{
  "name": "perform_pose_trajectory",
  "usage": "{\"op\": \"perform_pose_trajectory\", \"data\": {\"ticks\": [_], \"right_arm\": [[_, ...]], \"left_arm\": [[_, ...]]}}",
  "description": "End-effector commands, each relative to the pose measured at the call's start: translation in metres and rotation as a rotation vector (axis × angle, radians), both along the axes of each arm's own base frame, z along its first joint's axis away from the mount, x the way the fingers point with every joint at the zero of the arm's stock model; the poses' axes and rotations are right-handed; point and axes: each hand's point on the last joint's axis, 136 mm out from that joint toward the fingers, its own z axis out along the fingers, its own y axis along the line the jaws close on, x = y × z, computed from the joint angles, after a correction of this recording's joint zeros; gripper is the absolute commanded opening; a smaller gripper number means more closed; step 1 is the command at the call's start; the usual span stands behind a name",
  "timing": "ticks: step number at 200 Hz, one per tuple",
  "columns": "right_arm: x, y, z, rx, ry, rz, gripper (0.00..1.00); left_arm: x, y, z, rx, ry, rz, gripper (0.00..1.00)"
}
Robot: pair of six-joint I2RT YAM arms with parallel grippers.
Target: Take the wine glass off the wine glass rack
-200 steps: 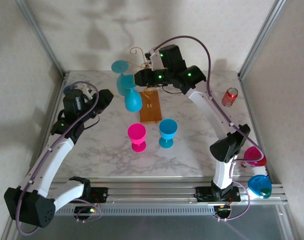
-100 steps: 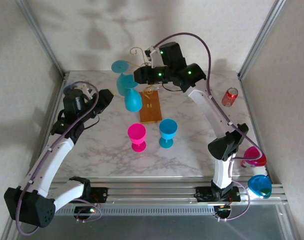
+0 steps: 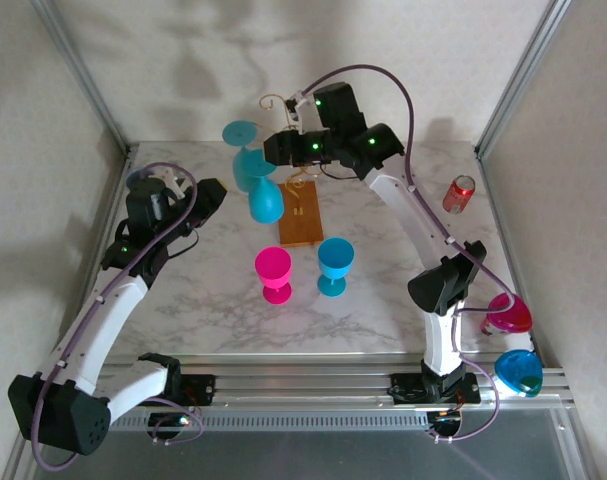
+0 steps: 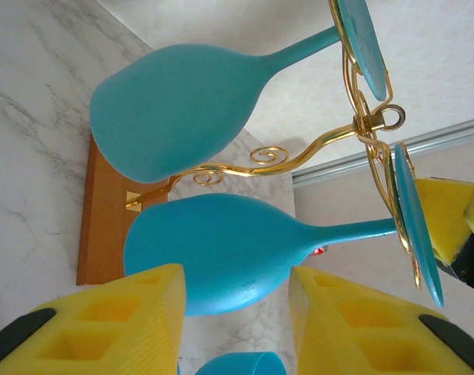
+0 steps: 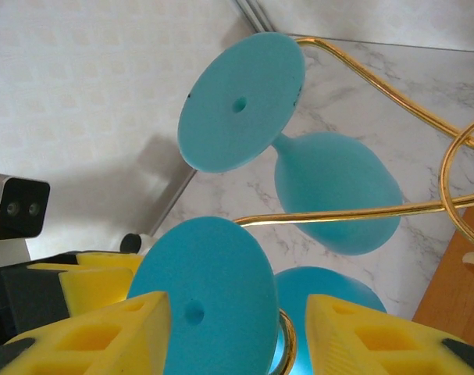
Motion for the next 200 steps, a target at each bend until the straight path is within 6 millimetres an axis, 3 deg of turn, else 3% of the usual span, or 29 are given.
{"op": "perform_pose_trajectory", "data": {"ticks": [1, 200], "right_arm": [[-0.001, 0.003, 0.008, 0.027, -0.003, 0.023, 0.49], [-0.022, 0.0, 0.016, 0.083, 0.052, 0.056, 0.48]], "left_arm": [[0.001, 0.002, 0.014, 0.002, -0.044, -0.003, 0.39], [0.0, 0.004, 0.014, 0.0, -0.046, 0.003, 0.39]]}}
